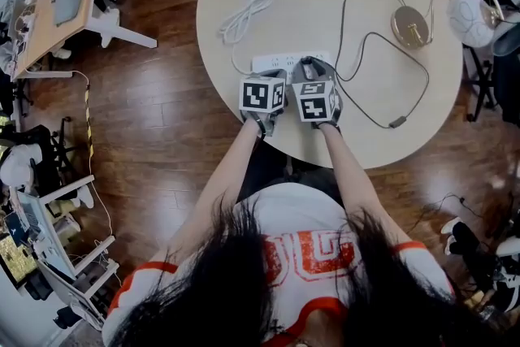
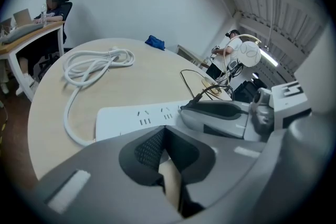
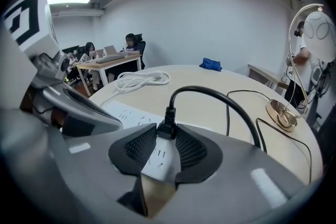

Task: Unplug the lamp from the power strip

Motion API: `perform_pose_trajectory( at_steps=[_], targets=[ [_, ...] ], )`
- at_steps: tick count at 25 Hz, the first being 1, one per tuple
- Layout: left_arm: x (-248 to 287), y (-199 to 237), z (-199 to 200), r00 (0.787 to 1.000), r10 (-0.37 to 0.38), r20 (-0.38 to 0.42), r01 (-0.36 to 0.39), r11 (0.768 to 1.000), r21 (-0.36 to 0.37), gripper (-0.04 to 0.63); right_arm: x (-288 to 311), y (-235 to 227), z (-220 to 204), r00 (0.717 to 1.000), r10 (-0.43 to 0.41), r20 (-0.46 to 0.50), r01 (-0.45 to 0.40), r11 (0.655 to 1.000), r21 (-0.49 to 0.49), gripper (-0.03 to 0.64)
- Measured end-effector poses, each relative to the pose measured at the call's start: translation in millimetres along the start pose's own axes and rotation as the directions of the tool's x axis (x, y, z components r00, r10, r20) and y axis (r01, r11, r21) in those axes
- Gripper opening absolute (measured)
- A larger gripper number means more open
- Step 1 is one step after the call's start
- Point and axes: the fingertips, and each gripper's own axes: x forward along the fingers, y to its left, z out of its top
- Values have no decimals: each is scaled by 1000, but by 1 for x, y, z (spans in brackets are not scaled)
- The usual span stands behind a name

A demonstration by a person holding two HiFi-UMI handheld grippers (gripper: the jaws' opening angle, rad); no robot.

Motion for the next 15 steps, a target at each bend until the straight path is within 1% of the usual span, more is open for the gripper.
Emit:
perform_pose_trajectory(
  at_steps=[2, 5, 6, 7, 9, 10, 11, 13, 15],
  targets=[
    [1, -1, 0, 1000, -3, -7, 3, 1000, 8, 0, -1, -1, 0, 1000, 13, 15, -13, 1000, -6, 118],
    [0, -1, 0, 1000, -4, -11, 4, 1000, 2, 0, -3, 0, 0, 998, 35, 48, -35, 999, -4, 118],
    [0, -1, -1, 1000, -3, -12, 3, 1000, -1, 0, -6, 0, 3, 996, 46, 76, -47, 999, 8, 118],
    [0, -1, -1, 1000, 0, -14, 0, 1000, 0, 0, -11, 0, 9, 990, 64, 122, -68, 997, 28, 117],
    [0, -1, -1, 1000, 6, -23, -6, 1000, 17, 0, -26, 2, 33, 965, 108, 238, -125, 990, 61, 117],
    [0, 0, 0, 1000, 9, -27, -8, 1000, 27, 0, -33, 3, 46, 955, 120, 271, -140, 989, 54, 117],
    [0, 0, 1, 1000, 9, -27, -8, 999, 31, 0, -39, 3, 57, 951, 124, 283, -138, 990, 29, 118],
    [0, 0, 1, 1000, 3, -22, -3, 1000, 13, 0, -49, -1, 66, 956, 116, 268, -115, 993, -22, 118],
    [0, 0, 0, 1000, -8, -17, 8, 1000, -11, 0, -58, -10, 57, 971, 104, 216, -104, 994, -11, 120]
  ],
)
